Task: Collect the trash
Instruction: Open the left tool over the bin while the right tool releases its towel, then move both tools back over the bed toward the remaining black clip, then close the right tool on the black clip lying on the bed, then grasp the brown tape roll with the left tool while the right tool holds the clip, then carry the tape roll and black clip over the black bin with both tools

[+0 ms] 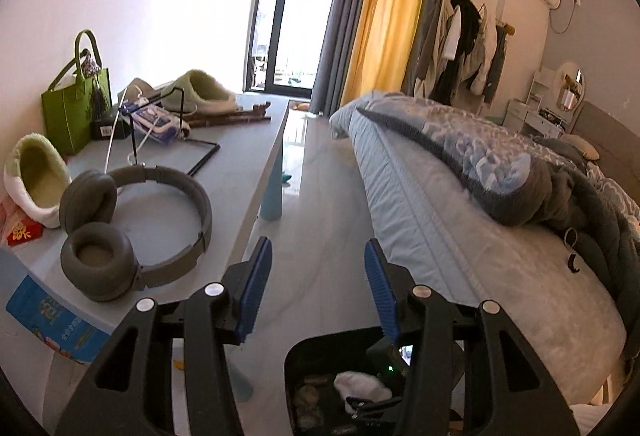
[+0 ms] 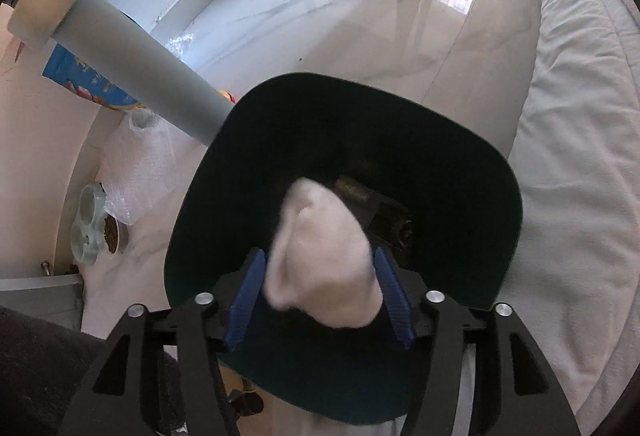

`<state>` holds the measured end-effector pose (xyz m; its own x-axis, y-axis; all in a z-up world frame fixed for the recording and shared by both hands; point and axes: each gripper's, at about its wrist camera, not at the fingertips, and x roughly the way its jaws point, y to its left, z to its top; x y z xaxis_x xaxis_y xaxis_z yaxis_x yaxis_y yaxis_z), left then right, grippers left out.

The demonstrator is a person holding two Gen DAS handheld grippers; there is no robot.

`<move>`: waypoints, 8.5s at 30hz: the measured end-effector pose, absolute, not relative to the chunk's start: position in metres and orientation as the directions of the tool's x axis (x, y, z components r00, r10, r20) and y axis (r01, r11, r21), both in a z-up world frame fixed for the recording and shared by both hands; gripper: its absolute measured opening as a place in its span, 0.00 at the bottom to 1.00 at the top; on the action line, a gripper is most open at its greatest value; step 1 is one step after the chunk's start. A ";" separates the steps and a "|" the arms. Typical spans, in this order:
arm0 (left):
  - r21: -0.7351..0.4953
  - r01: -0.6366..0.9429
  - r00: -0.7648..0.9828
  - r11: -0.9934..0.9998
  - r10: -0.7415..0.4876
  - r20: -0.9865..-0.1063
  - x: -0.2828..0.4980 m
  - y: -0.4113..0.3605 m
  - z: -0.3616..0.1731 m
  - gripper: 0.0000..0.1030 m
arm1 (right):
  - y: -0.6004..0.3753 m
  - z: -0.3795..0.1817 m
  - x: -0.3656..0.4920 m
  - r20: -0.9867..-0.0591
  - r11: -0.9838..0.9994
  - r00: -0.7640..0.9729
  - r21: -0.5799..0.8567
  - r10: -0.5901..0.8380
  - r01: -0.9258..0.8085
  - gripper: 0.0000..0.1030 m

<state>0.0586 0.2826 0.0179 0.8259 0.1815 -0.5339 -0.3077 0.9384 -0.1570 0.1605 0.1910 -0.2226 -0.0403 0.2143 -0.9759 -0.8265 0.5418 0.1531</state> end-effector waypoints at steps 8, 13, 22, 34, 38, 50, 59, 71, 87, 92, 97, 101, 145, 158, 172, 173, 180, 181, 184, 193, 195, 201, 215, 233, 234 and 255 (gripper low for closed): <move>-0.144 -0.309 0.841 0.940 0.199 -0.504 0.063 0.271 0.032 0.49 | 0.180 -0.196 0.165 -0.958 0.536 -0.013 0.173 0.288 -0.826 0.61; -0.142 -0.303 0.851 0.942 0.200 -0.486 0.067 0.261 0.039 0.49 | 0.170 -0.167 0.168 -0.931 0.514 0.032 0.172 0.364 -0.840 0.61; -0.120 -0.273 0.859 0.954 0.186 -0.477 0.084 0.235 0.046 0.50 | 0.134 -0.115 0.184 -0.853 0.519 0.171 0.131 0.492 -0.844 0.61; -0.073 -0.193 0.863 0.978 0.135 -0.486 0.113 0.180 0.044 0.59 | 0.060 -0.069 0.224 -0.748 0.650 0.393 0.067 0.535 -0.757 0.61; -0.078 -0.170 0.864 0.982 0.111 -0.492 0.121 0.163 0.042 0.61 | 0.031 -0.062 0.237 -0.731 0.701 0.442 0.069 0.520 -0.710 0.61; -0.086 -0.111 0.859 0.990 0.052 -0.509 0.146 0.119 0.035 0.68 | -0.039 -0.051 0.253 -0.706 0.774 0.546 0.005 0.451 -0.633 0.61; -0.084 -0.065 0.852 0.994 0.011 -0.524 0.161 0.086 0.027 0.71 | -0.089 -0.048 0.272 -0.693 0.824 0.590 0.009 0.414 -0.567 0.61; -0.076 0.017 0.833 0.997 -0.056 -0.550 0.177 0.042 0.015 0.75 | -0.161 -0.051 0.298 -0.684 0.892 0.639 0.038 0.352 -0.450 0.61; -0.112 0.110 0.790 0.988 -0.155 -0.593 0.208 -0.001 -0.006 0.80 | -0.258 -0.083 0.339 -0.721 0.965 0.648 0.124 0.246 -0.229 0.61; -0.187 0.141 0.748 0.972 -0.228 -0.623 0.223 -0.010 -0.020 0.81 | -0.264 -0.096 0.357 -0.745 0.968 0.621 0.152 0.245 -0.200 0.54; -0.175 0.195 0.707 0.965 -0.262 -0.657 0.234 -0.027 -0.030 0.81 | -0.273 -0.109 0.374 -0.764 0.967 0.595 0.178 0.251 -0.180 0.46; -0.201 0.239 0.685 0.950 -0.312 -0.658 0.253 -0.035 -0.029 0.81 | -0.278 -0.118 0.382 -0.772 0.964 0.578 0.196 0.264 -0.178 0.41; -0.204 0.486 0.552 0.850 -0.479 -0.682 0.403 -0.229 -0.073 0.49 | -0.401 -0.087 0.331 -0.692 0.918 0.607 0.342 0.390 -0.201 0.19; -0.223 0.464 0.519 0.857 -0.467 -0.716 0.440 -0.258 -0.102 0.24 | -0.407 -0.091 0.323 -0.689 0.912 0.600 0.343 0.406 -0.223 0.19; -0.184 0.482 0.528 0.857 -0.452 -0.719 0.425 -0.254 -0.083 0.04 | -0.406 -0.078 0.311 -0.672 0.909 0.618 0.364 0.408 -0.204 0.19; -0.184 0.479 0.528 0.858 -0.450 -0.720 0.422 -0.251 -0.082 0.04 | -0.404 -0.076 0.310 -0.673 0.909 0.618 0.362 0.407 -0.205 0.19; -0.184 0.430 0.551 0.884 -0.418 -0.722 0.389 -0.221 -0.067 0.04 | -0.389 -0.071 0.309 -0.679 0.915 0.617 0.339 0.398 -0.218 0.19; -0.182 0.421 0.553 0.889 -0.410 -0.725 0.383 -0.217 -0.067 0.04 | -0.387 -0.071 0.309 -0.680 0.915 0.614 0.338 0.400 -0.222 0.19; -0.176 0.396 0.557 0.901 -0.389 -0.734 0.363 -0.200 -0.064 0.04 | -0.380 -0.069 0.307 -0.679 0.913 0.612 0.334 0.405 -0.234 0.19; -0.131 0.344 0.576 0.930 -0.319 -0.753 0.294 -0.159 -0.061 0.04 | -0.359 -0.065 0.298 -0.678 0.905 0.599 0.326 0.425 -0.273 0.19; -0.124 0.333 0.572 0.935 -0.305 -0.761 0.280 -0.153 -0.058 0.04 | -0.350 -0.064 0.296 -0.684 0.907 0.597 0.297 0.419 -0.298 0.19; -0.080 0.294 0.581 0.953 -0.245 -0.776 0.240 -0.125 -0.053 0.04 | -0.338 -0.062 0.295 -0.694 0.911 0.593 0.275 0.409 -0.306 0.19; -0.065 0.126 0.631 0.990 -0.131 -0.765 0.188 -0.016 -0.038 0.04 | -0.242 -0.049 0.272 -0.690 0.864 0.533 0.297 0.489 -0.408 0.19; -0.084 -0.126 0.559 0.988 0.001 -0.829 0.146 0.130 -0.090 0.04 | -0.060 -0.045 0.230 -0.704 0.735 0.401 0.254 0.586 -0.628 0.19; -0.090 -0.136 0.545 0.987 -0.001 -0.839 0.145 0.137 -0.095 0.04 | -0.051 -0.045 0.228 -0.704 0.727 0.394 0.253 0.591 -0.639 0.19; -0.258 -0.245 0.249 0.935 -0.196 -0.948 0.118 0.206 -0.182 0.04 | 0.084 -0.078 0.197 -0.762 0.617 0.246 0.244 0.599 -0.748 0.19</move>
